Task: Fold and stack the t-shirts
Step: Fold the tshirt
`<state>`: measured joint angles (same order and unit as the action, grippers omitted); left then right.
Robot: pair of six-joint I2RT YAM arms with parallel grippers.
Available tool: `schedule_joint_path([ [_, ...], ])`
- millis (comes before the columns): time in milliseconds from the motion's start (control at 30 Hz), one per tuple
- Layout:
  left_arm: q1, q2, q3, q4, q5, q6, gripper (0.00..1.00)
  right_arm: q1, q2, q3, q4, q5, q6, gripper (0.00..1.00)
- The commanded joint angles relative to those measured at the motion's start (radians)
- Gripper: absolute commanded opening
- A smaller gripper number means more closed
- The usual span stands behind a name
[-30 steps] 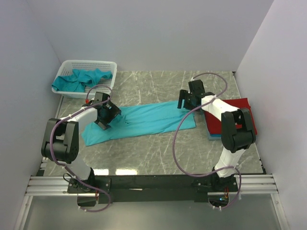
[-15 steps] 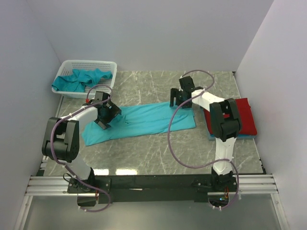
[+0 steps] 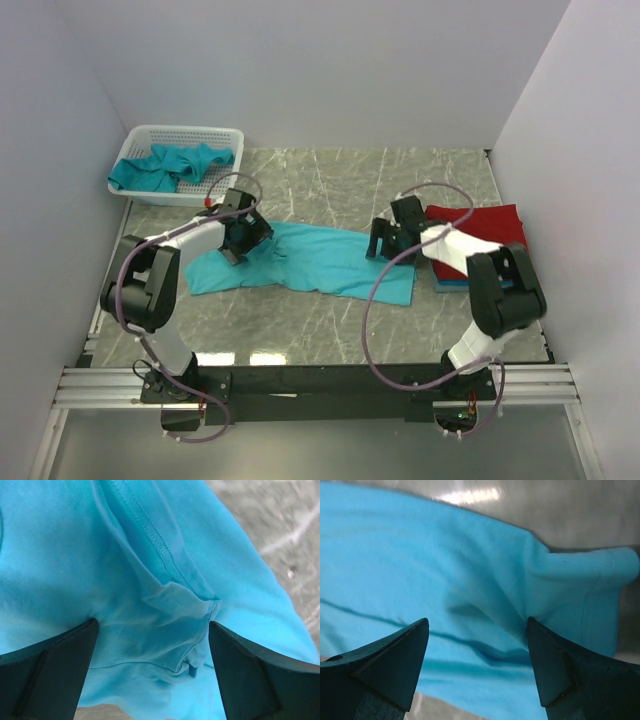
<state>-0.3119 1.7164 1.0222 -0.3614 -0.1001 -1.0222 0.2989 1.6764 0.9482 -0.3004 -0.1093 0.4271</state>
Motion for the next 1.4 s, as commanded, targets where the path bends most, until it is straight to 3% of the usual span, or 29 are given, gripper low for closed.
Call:
schedule_joint_path([
  [0, -0.078, 0.097, -0.001, -0.04, 0.039, -0.009, 0.99, 0.009, -0.119, -0.17, -0.089, 0.016, 0.099, 0.86],
  [200, -0.157, 0.215, 0.162, -0.069, 0.001, 0.022, 0.99, 0.086, -0.285, -0.351, -0.161, 0.036, 0.168, 0.86],
  [400, -0.246, 0.425, 0.483, -0.166, -0.027, 0.125, 0.99, 0.267, -0.423, -0.445, -0.209, -0.015, 0.258, 0.86],
  [533, -0.288, 0.551, 0.704, -0.194, 0.029, 0.184, 0.99, 0.342, -0.492, -0.503, -0.184, -0.102, 0.303, 0.86],
  [600, -0.326, 0.612, 0.771, -0.189, 0.025, 0.227, 0.99, 0.391, -0.532, -0.509, -0.18, -0.115, 0.314, 0.86],
  [733, -0.342, 0.767, 1.051, -0.278, 0.033, 0.286, 1.0, 0.457, -0.563, -0.48, -0.172, -0.128, 0.308, 0.87],
  [900, -0.316, 0.883, 1.306, -0.28, 0.062, 0.384, 0.99, 0.513, -0.503, -0.445, -0.118, -0.161, 0.288, 0.88],
  [1067, -0.265, 0.891, 1.311, -0.194, 0.128, 0.433, 1.0, 0.597, -0.433, -0.401, -0.082, -0.159, 0.285, 0.88],
  [1367, -0.201, 0.954, 1.377, -0.243, 0.157, 0.525, 0.99, 0.716, -0.324, -0.316, 0.003, -0.217, 0.276, 0.88],
])
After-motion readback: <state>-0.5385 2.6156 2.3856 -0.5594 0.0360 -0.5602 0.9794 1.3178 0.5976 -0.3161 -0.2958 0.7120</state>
